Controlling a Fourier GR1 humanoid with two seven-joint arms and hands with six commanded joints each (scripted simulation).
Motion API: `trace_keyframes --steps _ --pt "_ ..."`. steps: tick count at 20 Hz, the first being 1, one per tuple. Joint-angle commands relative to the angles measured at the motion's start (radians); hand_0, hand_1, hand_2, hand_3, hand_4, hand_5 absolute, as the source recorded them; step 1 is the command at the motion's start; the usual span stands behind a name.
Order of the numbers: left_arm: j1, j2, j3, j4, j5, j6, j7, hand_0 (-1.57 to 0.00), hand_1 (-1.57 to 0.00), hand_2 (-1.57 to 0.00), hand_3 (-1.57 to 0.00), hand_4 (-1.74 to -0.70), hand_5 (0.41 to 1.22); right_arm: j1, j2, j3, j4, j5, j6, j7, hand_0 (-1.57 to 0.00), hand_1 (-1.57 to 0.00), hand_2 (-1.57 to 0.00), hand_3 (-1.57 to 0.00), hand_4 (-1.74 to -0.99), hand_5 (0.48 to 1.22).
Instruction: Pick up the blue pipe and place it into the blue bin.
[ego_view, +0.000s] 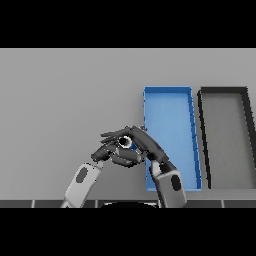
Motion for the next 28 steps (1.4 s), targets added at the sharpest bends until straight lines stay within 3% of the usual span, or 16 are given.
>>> trace_keyframes --steps 1,4,7,11,14,16,19,25,28 --pt "-0.008 -0.002 0.0 0.012 -0.004 0.002 0.016 -0.02 -0.01 -0.01 -0.01 -0.97 0.512 -0.032 0.015 -0.027 -0.017 -0.029 0.006 0.041 -1.57 -1.57 -1.57 -1.57 -1.495 1.221" --pt "-0.008 0.008 0.004 0.011 0.002 -0.005 0.029 -0.01 -0.01 -0.01 -0.01 -0.97 0.489 -0.136 0.068 -0.119 -0.053 -0.127 -0.007 0.165 -1.57 -1.57 -1.57 -1.57 -1.494 1.221" --pt "-0.016 0.007 0.004 0.012 -0.004 0.007 0.026 0.0 0.0 0.0 0.0 -0.96 0.475 -0.233 0.026 -0.198 -0.02 -0.217 -0.056 0.18 -1.57 -1.57 -1.57 -1.57 -1.496 1.221" --pt "0.012 0.019 -0.01 -0.025 -0.007 0.0 0.017 0.0 0.0 0.0 0.0 -0.95 0.471 -0.454 -0.114 -0.35 -0.027 -0.321 -0.216 0.174 -1.57 -1.57 -1.57 -1.57 -1.497 1.221" --pt "0.021 0.034 -0.002 -0.042 0.005 -0.008 0.016 0.0 0.0 0.0 0.0 -0.95 0.466 -0.515 -0.273 -0.416 0.024 -0.346 -0.293 0.18 -1.57 -1.57 -1.57 -1.57 -1.498 1.221" --pt "0.023 0.038 0.005 -0.047 0.01 -0.005 0.025 0.0 0.0 0.0 0.0 -0.95 0.47 -0.484 -0.356 -0.444 0.036 -0.347 -0.327 0.181 -1.57 -1.57 -1.57 -1.57 -1.498 1.221" --pt "0.015 0.037 0.007 -0.05 0.009 0.0 0.033 0.0 0.0 0.0 0.0 -0.95 0.474 -0.375 -0.432 -0.456 0.038 -0.345 -0.378 0.181 -1.57 -1.57 -1.57 -1.57 -1.499 1.221" --pt "0.008 0.039 0.012 -0.028 0.003 0.005 0.01 0.0 0.0 0.0 0.0 -0.94 0.462 -0.142 -0.578 -0.411 0.043 -0.39 -0.493 0.181 -1.57 -1.57 -1.57 -1.57 -1.499 1.221" --pt "0.011 0.043 0.009 -0.032 -0.009 0.015 -0.005 0.0 0.0 0.0 0.0 -0.93 0.46 -0.015 -0.646 -0.339 0.036 -0.416 -0.594 0.181 -1.57 -1.57 -1.57 -1.57 -1.5 1.221"
